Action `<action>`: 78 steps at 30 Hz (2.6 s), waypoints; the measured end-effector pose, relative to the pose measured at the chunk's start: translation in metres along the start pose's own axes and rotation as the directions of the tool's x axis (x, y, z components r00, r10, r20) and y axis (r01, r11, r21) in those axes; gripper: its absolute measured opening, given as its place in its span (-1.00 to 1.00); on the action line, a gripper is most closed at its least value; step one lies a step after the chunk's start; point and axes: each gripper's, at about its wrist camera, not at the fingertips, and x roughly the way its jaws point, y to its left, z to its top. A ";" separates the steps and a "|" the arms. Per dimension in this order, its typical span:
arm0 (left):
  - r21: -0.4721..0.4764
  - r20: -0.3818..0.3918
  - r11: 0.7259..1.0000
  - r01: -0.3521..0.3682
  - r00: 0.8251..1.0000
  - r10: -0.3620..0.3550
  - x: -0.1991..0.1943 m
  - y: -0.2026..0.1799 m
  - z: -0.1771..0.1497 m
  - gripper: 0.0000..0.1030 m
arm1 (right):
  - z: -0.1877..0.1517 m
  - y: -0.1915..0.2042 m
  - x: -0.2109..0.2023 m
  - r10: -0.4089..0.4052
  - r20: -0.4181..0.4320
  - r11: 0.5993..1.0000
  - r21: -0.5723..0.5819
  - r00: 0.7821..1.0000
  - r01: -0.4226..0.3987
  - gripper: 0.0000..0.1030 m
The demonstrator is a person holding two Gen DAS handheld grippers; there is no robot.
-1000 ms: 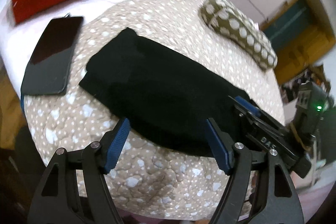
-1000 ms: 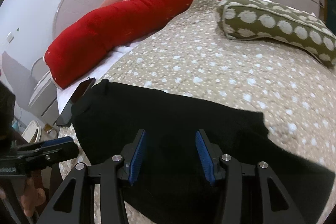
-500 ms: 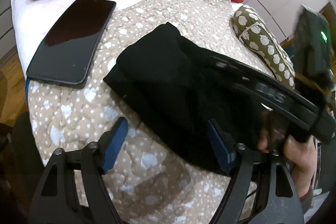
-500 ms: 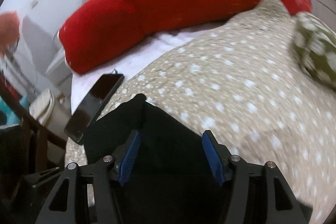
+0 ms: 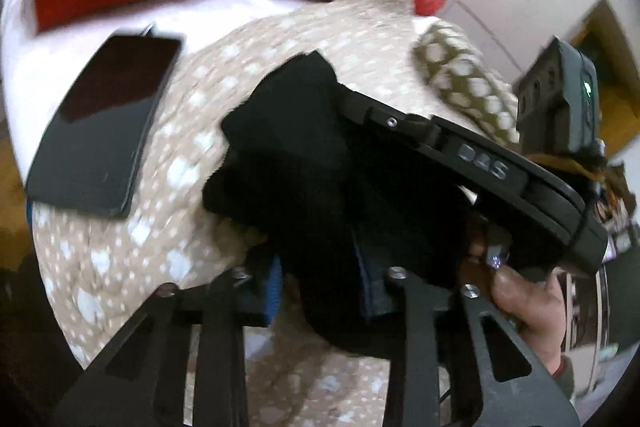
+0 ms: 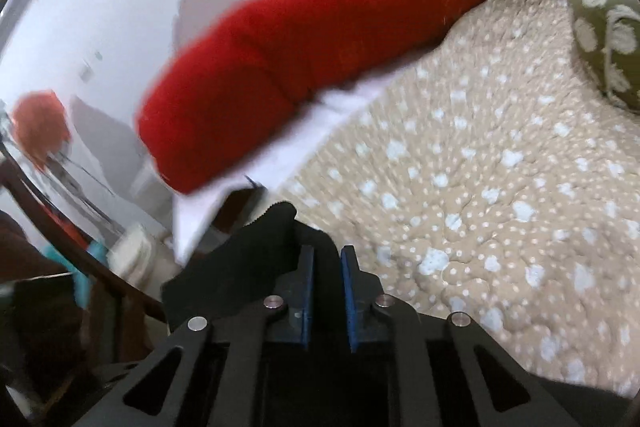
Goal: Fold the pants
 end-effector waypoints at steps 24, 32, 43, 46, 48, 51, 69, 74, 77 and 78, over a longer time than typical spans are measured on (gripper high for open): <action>0.595 -0.155 0.766 0.244 0.970 -0.188 -0.019 -0.168 -0.082 0.21 | -0.150 -0.093 -0.252 -0.271 0.352 0.839 0.543 0.896 0.040 0.27; 0.541 -0.075 0.831 0.130 0.991 -0.106 -0.027 -0.136 -0.055 0.21 | -0.132 -0.066 -0.206 -0.242 0.255 0.861 0.501 0.936 0.086 0.40; 0.621 -0.168 0.762 0.185 0.981 -0.101 -0.006 -0.152 -0.093 0.22 | -0.119 -0.062 -0.230 -0.239 0.323 0.832 0.555 0.916 0.021 0.48; 0.659 -0.192 0.724 0.203 0.976 -0.099 -0.001 -0.163 -0.112 0.22 | -0.114 -0.064 -0.214 -0.251 0.222 0.828 0.554 0.942 0.090 0.48; 0.673 -0.186 0.715 0.193 0.979 -0.089 -0.002 -0.163 -0.112 0.22 | -0.116 -0.063 -0.197 -0.259 0.141 0.830 0.538 0.955 0.146 0.43; 0.627 -0.203 0.749 0.215 0.973 -0.110 -0.006 -0.153 -0.098 0.22 | -0.122 -0.051 -0.190 -0.270 0.150 0.874 0.452 0.951 0.177 -0.36; 0.548 -0.140 0.831 0.095 0.990 -0.021 0.013 -0.144 -0.057 0.22 | -0.166 -0.075 -0.250 -0.511 0.129 0.775 0.497 0.850 0.390 -0.62; 0.563 -0.114 0.823 0.068 0.993 -0.004 0.014 -0.154 -0.050 0.22 | -0.165 -0.060 -0.280 -0.597 0.152 0.736 0.494 0.788 0.462 -0.52; 0.579 -0.082 0.814 0.041 0.997 0.008 0.018 -0.164 -0.042 0.22 | -0.151 -0.042 -0.295 -0.576 0.235 0.777 0.454 0.783 0.436 -0.52; 0.583 -0.075 0.812 0.037 0.997 0.009 0.020 -0.167 -0.041 0.22 | -0.145 -0.037 -0.293 -0.543 0.251 0.806 0.423 0.801 0.414 -0.52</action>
